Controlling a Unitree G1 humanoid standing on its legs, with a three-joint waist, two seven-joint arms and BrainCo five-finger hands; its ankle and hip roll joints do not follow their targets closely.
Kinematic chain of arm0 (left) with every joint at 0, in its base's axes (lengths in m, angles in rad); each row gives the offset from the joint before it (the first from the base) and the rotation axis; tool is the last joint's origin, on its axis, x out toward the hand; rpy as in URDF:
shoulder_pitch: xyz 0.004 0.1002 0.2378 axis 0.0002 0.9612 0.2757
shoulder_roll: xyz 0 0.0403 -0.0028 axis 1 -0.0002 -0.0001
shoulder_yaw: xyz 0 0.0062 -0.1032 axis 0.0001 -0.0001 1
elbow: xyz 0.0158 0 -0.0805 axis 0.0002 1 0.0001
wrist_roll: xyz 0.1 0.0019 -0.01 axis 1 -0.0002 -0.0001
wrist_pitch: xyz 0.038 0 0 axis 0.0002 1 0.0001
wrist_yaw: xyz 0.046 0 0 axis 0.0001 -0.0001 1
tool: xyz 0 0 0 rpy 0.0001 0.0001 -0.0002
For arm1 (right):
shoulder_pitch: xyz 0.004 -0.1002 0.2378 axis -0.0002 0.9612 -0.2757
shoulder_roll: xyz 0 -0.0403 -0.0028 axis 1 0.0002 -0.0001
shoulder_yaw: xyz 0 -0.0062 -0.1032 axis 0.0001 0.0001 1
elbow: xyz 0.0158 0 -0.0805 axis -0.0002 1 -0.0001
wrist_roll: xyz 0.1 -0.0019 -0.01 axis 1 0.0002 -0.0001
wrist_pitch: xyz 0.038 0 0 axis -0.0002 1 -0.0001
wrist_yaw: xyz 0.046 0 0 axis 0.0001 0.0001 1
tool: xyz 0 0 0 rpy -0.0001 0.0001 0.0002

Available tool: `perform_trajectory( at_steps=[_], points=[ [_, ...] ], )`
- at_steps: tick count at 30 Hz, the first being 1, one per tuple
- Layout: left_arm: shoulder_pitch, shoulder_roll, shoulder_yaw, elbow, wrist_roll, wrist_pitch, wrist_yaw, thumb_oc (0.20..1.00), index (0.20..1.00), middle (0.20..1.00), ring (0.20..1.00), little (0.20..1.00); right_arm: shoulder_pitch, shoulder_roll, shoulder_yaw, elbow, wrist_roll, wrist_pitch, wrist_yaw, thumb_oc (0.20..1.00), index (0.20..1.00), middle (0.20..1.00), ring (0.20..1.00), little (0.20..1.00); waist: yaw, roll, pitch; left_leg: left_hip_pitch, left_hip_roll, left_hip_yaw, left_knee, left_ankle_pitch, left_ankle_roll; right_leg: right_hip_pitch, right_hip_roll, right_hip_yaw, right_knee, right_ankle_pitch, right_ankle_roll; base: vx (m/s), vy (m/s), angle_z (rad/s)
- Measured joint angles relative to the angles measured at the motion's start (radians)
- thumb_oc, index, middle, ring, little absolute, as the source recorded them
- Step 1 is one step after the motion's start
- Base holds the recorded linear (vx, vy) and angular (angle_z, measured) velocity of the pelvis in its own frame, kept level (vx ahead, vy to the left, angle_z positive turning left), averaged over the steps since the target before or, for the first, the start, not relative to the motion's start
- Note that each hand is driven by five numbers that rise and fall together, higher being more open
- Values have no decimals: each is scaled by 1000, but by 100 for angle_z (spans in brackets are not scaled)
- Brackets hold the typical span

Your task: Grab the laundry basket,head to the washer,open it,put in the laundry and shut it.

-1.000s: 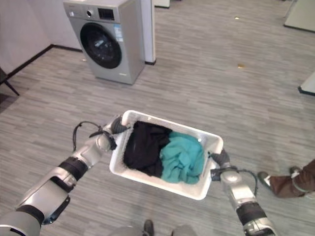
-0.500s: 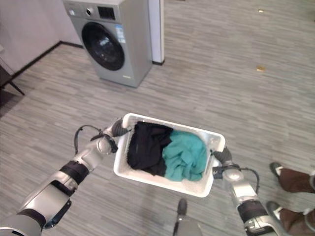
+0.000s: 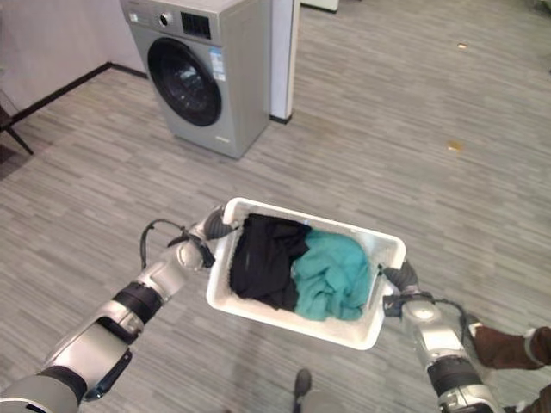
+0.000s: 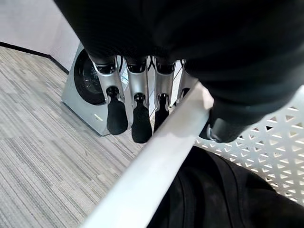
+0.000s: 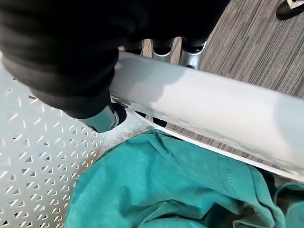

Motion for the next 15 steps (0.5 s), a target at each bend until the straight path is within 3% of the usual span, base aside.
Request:
perform_trajectory(
  at_steps=[13,14,15],
  points=[
    [6,20,1,-22,0,0,0,200,200,200,200,200,6,47,-8,29,18,-2,0,200,200,200,200,200,4,5,-7,46,-19,-10,-48,7,8,21,-16,9,0,5,8,-15,43,1],
    [17,12,-2,-22,0,0,0,200,200,200,200,200,26,46,-8,32,19,-19,-1,200,200,200,200,200,4,34,-26,56,-20,3,-60,12,16,17,-14,23,2,11,11,-13,30,-9],
    [172,11,119,-149,41,-17,26,200,200,200,200,200,64,117,-26,41,-58,-65,-37,200,200,200,200,200,-22,45,-101,17,-17,62,-102,22,24,-37,-16,21,-6,10,13,-3,13,-7]
  ],
)
